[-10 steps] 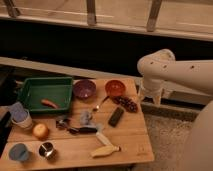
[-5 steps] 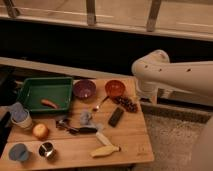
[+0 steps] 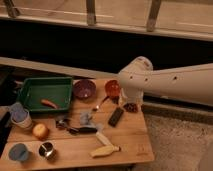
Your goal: Wipe table surface with eraser
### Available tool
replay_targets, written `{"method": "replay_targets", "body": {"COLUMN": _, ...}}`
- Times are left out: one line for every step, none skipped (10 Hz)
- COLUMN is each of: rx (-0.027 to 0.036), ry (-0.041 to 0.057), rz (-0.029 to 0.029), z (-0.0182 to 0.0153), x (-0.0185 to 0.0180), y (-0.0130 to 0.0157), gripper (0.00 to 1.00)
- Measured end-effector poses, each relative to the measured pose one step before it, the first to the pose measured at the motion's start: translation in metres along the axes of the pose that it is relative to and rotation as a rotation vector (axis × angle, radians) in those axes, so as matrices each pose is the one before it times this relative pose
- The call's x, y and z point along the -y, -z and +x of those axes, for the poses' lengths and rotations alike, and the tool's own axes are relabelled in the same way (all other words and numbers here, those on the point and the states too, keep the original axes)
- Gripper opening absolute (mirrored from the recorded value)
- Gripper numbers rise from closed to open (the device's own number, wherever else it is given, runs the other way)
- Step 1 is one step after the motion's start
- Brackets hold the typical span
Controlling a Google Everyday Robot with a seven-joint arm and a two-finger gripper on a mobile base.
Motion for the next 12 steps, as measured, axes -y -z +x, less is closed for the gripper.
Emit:
{"method": "replay_targets", "body": {"rx": -0.00059, "ry": -0.00108, "rz": 0.00014, "z": 0.00042, "x": 0.00133, "y": -0.00001, "gripper": 0.64}}
{"method": "replay_targets", "body": {"rx": -0.00044, "ry": -0.00036, "rz": 0.00029, "z": 0.00012, "x": 0.00025, "y": -0.00021, "gripper": 0.64}}
{"method": "replay_targets", "body": {"rx": -0.00041, "ry": 0.00416, "rz": -0.00338, "z": -0.00071, "x": -0.00191, "y": -0.00001, "gripper": 0.64}}
{"method": "replay_targets", "body": {"rx": -0.00645, "ry": -0.00311, "rz": -0.00428, "z": -0.00121, "x": 0.00075, "y": -0.00175, "gripper": 0.64}}
{"method": "replay_targets", "body": {"rx": -0.01853, "ry": 0.0022, "rz": 0.00435, "z": -0.00006, "x": 0.0006, "y": -0.00546, "gripper": 0.64}}
{"method": "replay_targets", "body": {"rx": -0.01591, "ry": 0.00682, "rz": -0.00377, "z": 0.00024, "x": -0.00601, "y": -0.00734, "gripper": 0.64}}
{"method": "replay_targets", "body": {"rx": -0.02348, "ry": 0.01572, "rz": -0.00456, "z": 0.00162, "x": -0.01033, "y": -0.01215, "gripper": 0.64}}
{"method": "replay_targets", "body": {"rx": -0.03125, "ry": 0.01493, "rz": -0.00756, "z": 0.0017, "x": -0.01109, "y": -0.01713, "gripper": 0.64}}
{"method": "replay_targets", "body": {"rx": -0.01464, "ry": 0.0022, "rz": -0.00767, "z": -0.00023, "x": -0.00491, "y": -0.00715, "gripper": 0.64}}
{"method": "replay_targets", "body": {"rx": -0.02004, "ry": -0.00182, "rz": -0.01764, "z": -0.00247, "x": -0.00645, "y": -0.00843, "gripper": 0.64}}
{"method": "replay_targets", "body": {"rx": -0.01521, "ry": -0.00951, "rz": -0.03056, "z": -0.00197, "x": -0.00626, "y": -0.00594, "gripper": 0.64}}
{"method": "replay_targets", "body": {"rx": -0.00362, "ry": -0.00084, "rz": -0.06355, "z": -0.00206, "x": -0.00621, "y": -0.00144, "gripper": 0.64}}
